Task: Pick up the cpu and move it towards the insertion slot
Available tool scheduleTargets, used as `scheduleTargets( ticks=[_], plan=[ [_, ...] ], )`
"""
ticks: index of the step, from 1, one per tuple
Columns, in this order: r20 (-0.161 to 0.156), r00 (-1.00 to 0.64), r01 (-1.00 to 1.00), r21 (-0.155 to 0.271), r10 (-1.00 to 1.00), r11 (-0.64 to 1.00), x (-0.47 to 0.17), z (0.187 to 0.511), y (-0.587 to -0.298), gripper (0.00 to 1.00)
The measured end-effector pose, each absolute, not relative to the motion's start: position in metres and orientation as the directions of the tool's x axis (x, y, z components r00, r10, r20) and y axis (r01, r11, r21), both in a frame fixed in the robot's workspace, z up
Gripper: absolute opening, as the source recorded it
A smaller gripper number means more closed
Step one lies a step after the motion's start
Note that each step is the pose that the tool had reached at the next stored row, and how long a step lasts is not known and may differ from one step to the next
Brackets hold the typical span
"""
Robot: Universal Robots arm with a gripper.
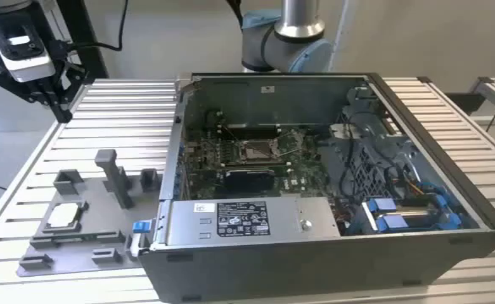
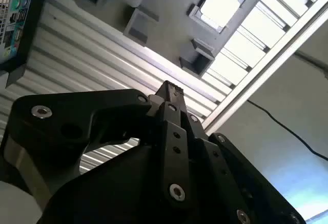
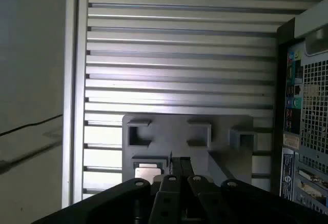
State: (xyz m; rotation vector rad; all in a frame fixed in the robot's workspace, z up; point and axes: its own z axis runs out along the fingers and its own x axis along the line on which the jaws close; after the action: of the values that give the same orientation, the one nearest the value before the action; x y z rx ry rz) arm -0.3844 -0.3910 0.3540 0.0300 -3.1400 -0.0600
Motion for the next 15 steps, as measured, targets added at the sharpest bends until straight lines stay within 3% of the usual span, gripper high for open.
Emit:
scheduleTargets(
  ticks=[15],
  plan=[
    [0.001, -1.0, -0.019, 0.038, -0.019, 0.999, -0.3872, 0.354, -0.3918, 0.0]
  ],
)
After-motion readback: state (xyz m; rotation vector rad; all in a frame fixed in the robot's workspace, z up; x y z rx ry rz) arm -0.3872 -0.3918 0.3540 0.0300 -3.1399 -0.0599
